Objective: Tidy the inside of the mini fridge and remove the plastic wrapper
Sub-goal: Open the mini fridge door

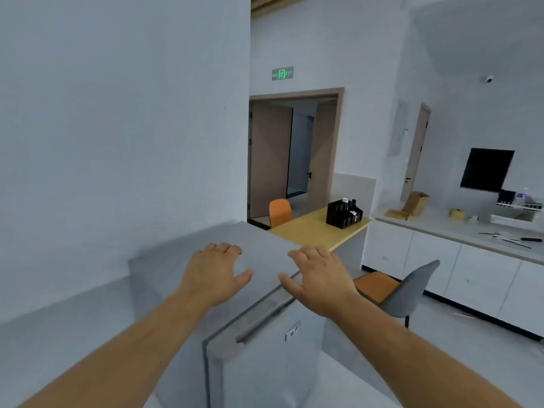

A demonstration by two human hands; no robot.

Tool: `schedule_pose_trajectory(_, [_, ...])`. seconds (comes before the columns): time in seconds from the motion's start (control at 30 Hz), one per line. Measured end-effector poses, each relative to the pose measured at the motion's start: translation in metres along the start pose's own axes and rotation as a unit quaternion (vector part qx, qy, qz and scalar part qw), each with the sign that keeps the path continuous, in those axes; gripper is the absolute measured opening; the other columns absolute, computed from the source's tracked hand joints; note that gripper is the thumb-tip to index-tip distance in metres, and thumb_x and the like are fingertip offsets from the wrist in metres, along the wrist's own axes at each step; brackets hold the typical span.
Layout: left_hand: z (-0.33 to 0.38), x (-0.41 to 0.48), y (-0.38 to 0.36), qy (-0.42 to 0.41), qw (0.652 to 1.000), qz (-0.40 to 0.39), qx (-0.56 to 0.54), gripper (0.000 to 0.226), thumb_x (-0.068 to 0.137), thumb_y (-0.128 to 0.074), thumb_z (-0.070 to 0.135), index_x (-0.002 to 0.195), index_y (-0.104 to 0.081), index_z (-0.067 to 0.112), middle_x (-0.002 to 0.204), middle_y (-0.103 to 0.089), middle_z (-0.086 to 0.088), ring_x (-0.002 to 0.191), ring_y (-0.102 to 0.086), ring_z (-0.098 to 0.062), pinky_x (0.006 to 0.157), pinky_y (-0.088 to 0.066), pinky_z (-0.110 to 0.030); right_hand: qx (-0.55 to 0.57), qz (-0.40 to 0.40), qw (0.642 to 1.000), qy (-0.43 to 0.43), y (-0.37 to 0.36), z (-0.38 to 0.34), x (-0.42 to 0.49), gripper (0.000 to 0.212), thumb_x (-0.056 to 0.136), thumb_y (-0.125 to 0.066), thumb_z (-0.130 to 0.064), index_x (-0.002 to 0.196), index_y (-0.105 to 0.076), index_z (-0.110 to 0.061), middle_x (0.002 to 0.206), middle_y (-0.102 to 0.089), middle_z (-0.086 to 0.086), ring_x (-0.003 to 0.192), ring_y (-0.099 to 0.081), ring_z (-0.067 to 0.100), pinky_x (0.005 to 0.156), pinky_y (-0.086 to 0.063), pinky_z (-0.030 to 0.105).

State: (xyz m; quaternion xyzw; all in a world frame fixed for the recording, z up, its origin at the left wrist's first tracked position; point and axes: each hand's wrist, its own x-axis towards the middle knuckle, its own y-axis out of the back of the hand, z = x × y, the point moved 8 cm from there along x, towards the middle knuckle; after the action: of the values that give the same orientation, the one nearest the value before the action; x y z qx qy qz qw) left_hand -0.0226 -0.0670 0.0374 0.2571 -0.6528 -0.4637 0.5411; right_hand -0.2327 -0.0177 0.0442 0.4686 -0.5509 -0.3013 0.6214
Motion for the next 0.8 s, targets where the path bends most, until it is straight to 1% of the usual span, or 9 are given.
schedule_pose_trajectory(0.1, [-0.009,-0.004,-0.026,0.004,0.999,-0.031,-0.013,0.074,0.087,-0.036,0.076,0.136,-0.058,0.026,0.137,-0.063,0.001,0.123,-0.055,-0.023,0.097,-0.047,-0.043,0.004,-0.021,1.000,0.014,-0.031,-0.016,0.002,0.071,0.095,-0.028,-0.073,0.145,-0.046,-0.028,0.144,-0.052,0.000,0.133,-0.041,0.023,0.111,-0.034,0.046])
schedule_pose_trajectory(0.23, [-0.009,-0.012,-0.063,-0.006,0.996,-0.080,-0.039,0.072,0.086,-0.035,0.077,0.132,-0.059,0.027,0.132,-0.064,0.001,0.118,-0.055,-0.022,0.097,-0.048,-0.043,0.009,-0.039,0.999,0.037,-0.077,-0.037,-0.007,0.065,0.095,-0.032,-0.069,0.139,-0.052,-0.027,0.132,-0.056,-0.002,0.124,-0.046,0.022,0.107,-0.035,0.041])
schedule_pose_trajectory(0.4, [-0.014,-0.006,-0.079,0.009,0.993,-0.084,-0.083,0.068,0.084,-0.039,0.077,0.126,-0.062,0.028,0.126,-0.066,0.004,0.114,-0.055,-0.020,0.096,-0.050,-0.043,0.050,0.020,0.998,0.018,-0.102,-0.044,-0.020,0.051,0.102,-0.032,-0.055,0.135,-0.056,-0.024,0.130,-0.054,-0.003,0.125,-0.044,0.020,0.113,-0.029,0.037])
schedule_pose_trajectory(0.5, [-0.016,-0.005,-0.081,0.011,0.993,-0.077,-0.085,0.067,0.083,-0.039,0.077,0.125,-0.063,0.030,0.124,-0.067,0.005,0.113,-0.056,-0.020,0.094,-0.051,-0.043,0.066,0.042,0.997,0.004,-0.106,-0.043,-0.023,0.051,0.103,-0.032,-0.053,0.135,-0.057,-0.023,0.133,-0.054,-0.002,0.129,-0.042,0.020,0.115,-0.029,0.040])
schedule_pose_trajectory(0.57, [-0.018,-0.005,-0.081,0.021,0.993,-0.078,-0.086,0.067,0.082,-0.039,0.078,0.123,-0.063,0.030,0.123,-0.067,0.005,0.112,-0.056,-0.019,0.093,-0.051,-0.043,0.078,0.049,0.996,0.003,-0.104,-0.043,-0.023,0.048,0.102,-0.035,-0.052,0.131,-0.059,-0.021,0.129,-0.056,-0.001,0.126,-0.045,0.020,0.114,-0.032,0.040])
schedule_pose_trajectory(0.6, [-0.018,-0.004,-0.081,0.030,0.992,-0.084,-0.090,0.067,0.081,-0.040,0.078,0.122,-0.063,0.031,0.122,-0.067,0.004,0.111,-0.055,-0.019,0.092,-0.051,-0.043,0.080,0.056,0.995,0.007,-0.101,-0.044,-0.024,0.044,0.101,-0.039,-0.051,0.124,-0.061,-0.021,0.123,-0.057,-0.002,0.120,-0.047,0.019,0.110,-0.035,0.038])
schedule_pose_trajectory(0.67, [-0.015,-0.004,-0.084,0.047,0.990,-0.098,-0.092,0.065,0.082,-0.040,0.077,0.120,-0.062,0.029,0.118,-0.066,0.002,0.108,-0.055,-0.021,0.089,-0.052,-0.044,0.086,0.082,0.992,0.028,-0.092,-0.048,-0.026,0.028,0.099,-0.047,-0.044,0.106,-0.061,-0.021,0.106,-0.057,-0.004,0.101,-0.049,0.018,0.096,-0.042,0.035])
schedule_pose_trajectory(0.73, [-0.009,-0.005,-0.085,0.050,0.992,-0.094,-0.074,0.061,0.086,-0.038,0.072,0.118,-0.061,0.026,0.114,-0.066,-0.001,0.104,-0.054,-0.023,0.086,-0.053,-0.045,0.096,0.103,0.988,0.062,-0.084,-0.056,-0.029,0.016,0.098,-0.053,-0.034,0.091,-0.057,-0.020,0.091,-0.051,-0.006,0.084,-0.045,0.015,0.081,-0.044,0.033])
schedule_pose_trajectory(0.8, [-0.005,-0.005,-0.084,0.039,0.994,-0.079,-0.068,0.055,0.090,-0.038,0.068,0.118,-0.061,0.026,0.114,-0.067,0.000,0.103,-0.055,-0.023,0.085,-0.054,-0.045,0.102,0.100,0.986,0.088,-0.081,-0.061,-0.033,0.019,0.099,-0.055,-0.029,0.083,-0.054,-0.019,0.081,-0.045,-0.008,0.073,-0.039,0.012,0.072,-0.043,0.031])
